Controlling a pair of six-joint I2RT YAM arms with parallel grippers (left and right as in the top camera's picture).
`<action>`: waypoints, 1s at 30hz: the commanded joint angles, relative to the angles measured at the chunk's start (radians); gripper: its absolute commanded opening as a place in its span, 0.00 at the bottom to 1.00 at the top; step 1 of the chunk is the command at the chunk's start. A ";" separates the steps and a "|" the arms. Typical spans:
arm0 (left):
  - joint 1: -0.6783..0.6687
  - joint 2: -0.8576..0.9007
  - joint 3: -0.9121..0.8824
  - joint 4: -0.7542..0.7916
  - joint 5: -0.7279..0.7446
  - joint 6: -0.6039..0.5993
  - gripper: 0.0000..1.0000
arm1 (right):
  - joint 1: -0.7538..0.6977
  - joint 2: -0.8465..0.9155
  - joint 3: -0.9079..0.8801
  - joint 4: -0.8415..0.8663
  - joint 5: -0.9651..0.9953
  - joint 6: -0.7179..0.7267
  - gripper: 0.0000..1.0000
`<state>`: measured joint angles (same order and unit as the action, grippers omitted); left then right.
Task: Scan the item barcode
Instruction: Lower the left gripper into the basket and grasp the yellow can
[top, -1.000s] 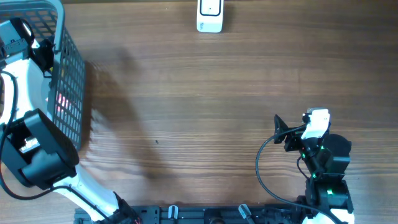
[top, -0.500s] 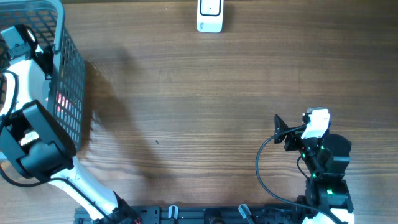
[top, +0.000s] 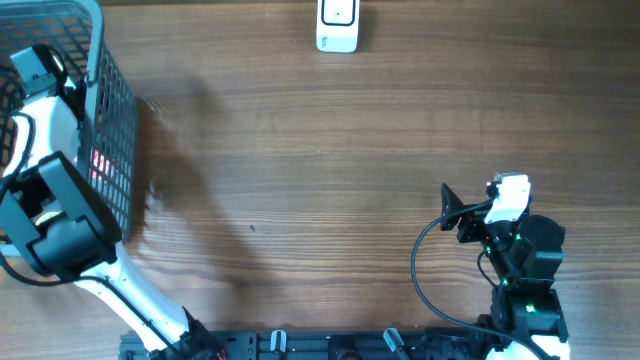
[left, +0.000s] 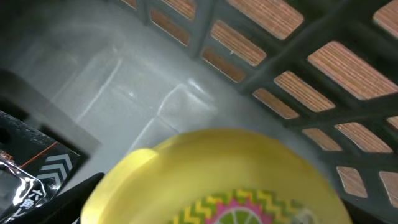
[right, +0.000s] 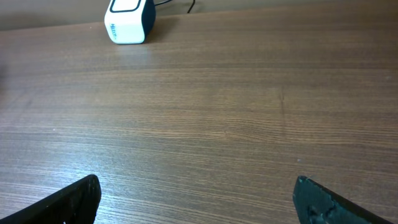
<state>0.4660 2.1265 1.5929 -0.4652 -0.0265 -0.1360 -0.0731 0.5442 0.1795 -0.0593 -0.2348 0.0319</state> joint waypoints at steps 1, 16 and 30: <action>0.001 0.006 0.017 0.010 0.011 -0.006 0.86 | -0.003 0.002 0.020 0.007 0.010 -0.006 1.00; 0.001 0.006 0.017 0.044 0.011 -0.006 0.75 | -0.003 0.002 0.020 0.007 0.010 -0.006 1.00; 0.003 0.006 0.017 0.033 0.011 -0.137 0.80 | -0.003 0.002 0.020 0.007 0.010 -0.006 1.00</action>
<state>0.4660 2.1265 1.5929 -0.4179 -0.0242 -0.2092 -0.0731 0.5442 0.1795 -0.0593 -0.2344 0.0315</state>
